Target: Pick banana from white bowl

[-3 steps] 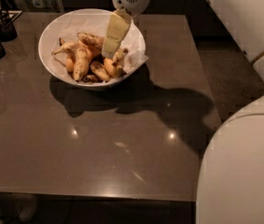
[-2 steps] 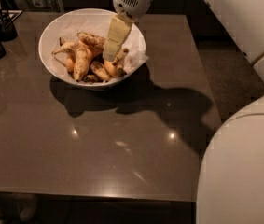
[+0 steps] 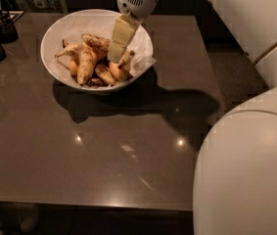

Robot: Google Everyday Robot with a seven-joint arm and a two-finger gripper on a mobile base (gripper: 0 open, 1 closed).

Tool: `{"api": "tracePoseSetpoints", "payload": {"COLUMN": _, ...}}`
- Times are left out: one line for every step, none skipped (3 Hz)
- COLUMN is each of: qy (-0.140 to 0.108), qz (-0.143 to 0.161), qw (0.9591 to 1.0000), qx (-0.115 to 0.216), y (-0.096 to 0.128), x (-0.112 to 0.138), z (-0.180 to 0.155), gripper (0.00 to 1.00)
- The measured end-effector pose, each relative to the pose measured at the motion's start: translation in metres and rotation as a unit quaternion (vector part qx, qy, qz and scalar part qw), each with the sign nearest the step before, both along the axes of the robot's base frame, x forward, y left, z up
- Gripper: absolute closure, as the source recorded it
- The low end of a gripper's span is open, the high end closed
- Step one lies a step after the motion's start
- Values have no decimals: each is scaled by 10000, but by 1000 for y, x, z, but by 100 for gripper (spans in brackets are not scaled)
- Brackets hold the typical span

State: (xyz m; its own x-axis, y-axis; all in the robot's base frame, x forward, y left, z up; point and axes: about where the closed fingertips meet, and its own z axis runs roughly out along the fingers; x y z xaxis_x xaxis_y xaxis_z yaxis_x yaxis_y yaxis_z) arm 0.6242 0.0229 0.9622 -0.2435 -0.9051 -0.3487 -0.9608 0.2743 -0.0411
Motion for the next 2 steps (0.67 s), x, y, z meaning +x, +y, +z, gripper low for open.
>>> {"api": "tracePoseSetpoints", "payload": {"qy": 116, "qz": 99, "qw": 9998, "qx": 95, "y": 10, "x": 2, "z": 0, "gripper": 20}}
{"api": "tracePoseSetpoints", "payload": {"qy": 235, "qz": 151, "qw": 9994, "qx": 205, "y": 19, "x": 4, "z": -1, "gripper": 17}}
